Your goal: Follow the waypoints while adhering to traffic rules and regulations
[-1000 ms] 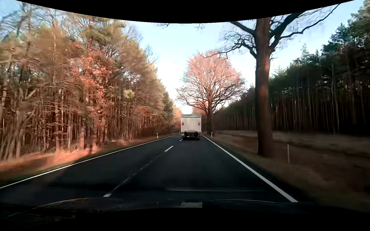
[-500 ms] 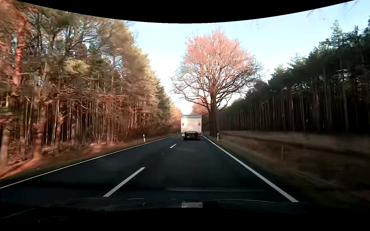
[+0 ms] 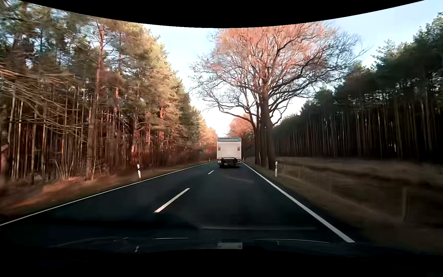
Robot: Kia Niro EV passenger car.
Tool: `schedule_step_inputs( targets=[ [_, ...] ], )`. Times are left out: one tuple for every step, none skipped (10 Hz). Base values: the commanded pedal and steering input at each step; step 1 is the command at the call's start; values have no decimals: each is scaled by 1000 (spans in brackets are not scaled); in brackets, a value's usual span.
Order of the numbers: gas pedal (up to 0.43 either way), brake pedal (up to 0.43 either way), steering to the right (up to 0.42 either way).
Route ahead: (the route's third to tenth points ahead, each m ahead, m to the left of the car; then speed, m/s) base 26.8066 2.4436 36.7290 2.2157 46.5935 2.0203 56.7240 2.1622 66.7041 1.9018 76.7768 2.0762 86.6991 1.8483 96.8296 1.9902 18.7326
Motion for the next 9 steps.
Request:
schedule_step_inputs(
  targets=[
    [150, 0, -1],
    [150, 0, -1],
    [150, 0, -1],
    [150, 0, -1],
    [150, 0, -1],
    [150, 0, -1],
    [150, 0, -1],
    [150, 0, -1],
    [150, 0, -1]
  ],
)
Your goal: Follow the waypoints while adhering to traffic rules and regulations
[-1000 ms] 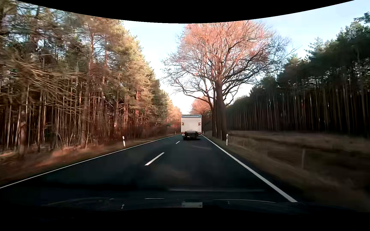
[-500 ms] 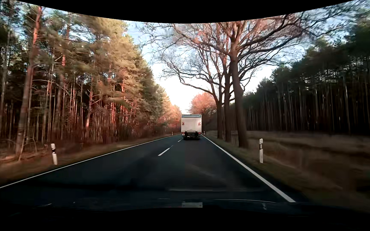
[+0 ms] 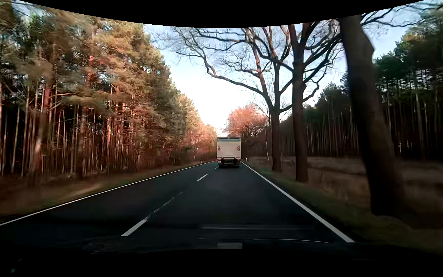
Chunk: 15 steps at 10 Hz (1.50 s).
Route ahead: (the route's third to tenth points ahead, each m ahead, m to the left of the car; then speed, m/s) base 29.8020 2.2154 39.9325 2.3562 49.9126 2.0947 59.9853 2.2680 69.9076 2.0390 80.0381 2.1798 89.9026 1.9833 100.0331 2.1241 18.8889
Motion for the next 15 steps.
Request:
schedule_step_inputs(
  targets=[
    [138, 0, -1],
    [138, 0, -1],
    [138, 0, -1],
    [130, 0, -1],
    [130, 0, -1],
    [118, 0, -2],
    [118, 0, -2],
    [118, 0, -2],
    [118, 0, -3],
    [118, 0, -2],
    [118, 0, -2],
    [118, 0, -2],
    [118, 0, -2],
    [118, 0, -2],
    [118, 0, -3]
  ],
)
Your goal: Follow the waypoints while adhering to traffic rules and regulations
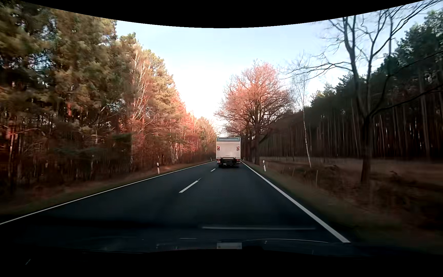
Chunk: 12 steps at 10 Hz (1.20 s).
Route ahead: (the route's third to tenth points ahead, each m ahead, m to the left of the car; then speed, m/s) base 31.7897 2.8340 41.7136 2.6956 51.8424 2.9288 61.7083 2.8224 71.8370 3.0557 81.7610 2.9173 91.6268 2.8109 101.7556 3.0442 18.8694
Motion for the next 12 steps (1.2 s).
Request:
schedule_step_inputs(
  targets=[
    [118, 0, -3],
    [118, 0, -2],
    [118, 0, -3],
    [118, 0, -3],
    [118, 0, -2],
    [118, 0, -2],
    [98, 0, -2],
    [98, 0, -2],
    [98, 0, -1],
    [98, 0, -2],
    [98, 0, -1],
    [98, 0, -2]
  ],
)
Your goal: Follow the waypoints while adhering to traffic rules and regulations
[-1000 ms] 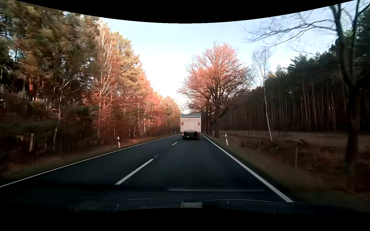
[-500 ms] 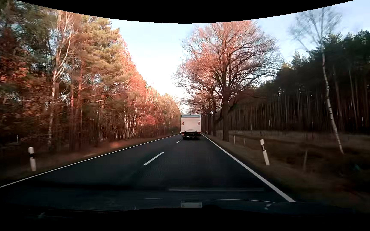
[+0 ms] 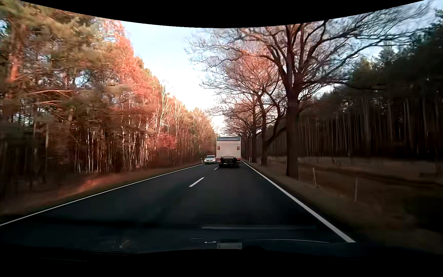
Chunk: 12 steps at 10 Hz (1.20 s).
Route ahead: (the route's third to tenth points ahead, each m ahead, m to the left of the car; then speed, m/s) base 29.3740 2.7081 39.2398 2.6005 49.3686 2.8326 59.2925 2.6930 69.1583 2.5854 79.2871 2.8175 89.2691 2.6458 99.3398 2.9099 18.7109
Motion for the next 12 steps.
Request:
schedule_step_inputs(
  targets=[
    [98, 0, -2],
    [98, 0, -2],
    [110, 0, -2],
    [110, 0, -1],
    [110, 0, -1],
    [110, 0, 0],
    [110, 0, 0],
    [110, 0, 0],
    [110, 0, 0],
    [110, 0, 0],
    [110, 0, 0],
    [110, 0, 0]
  ],
)
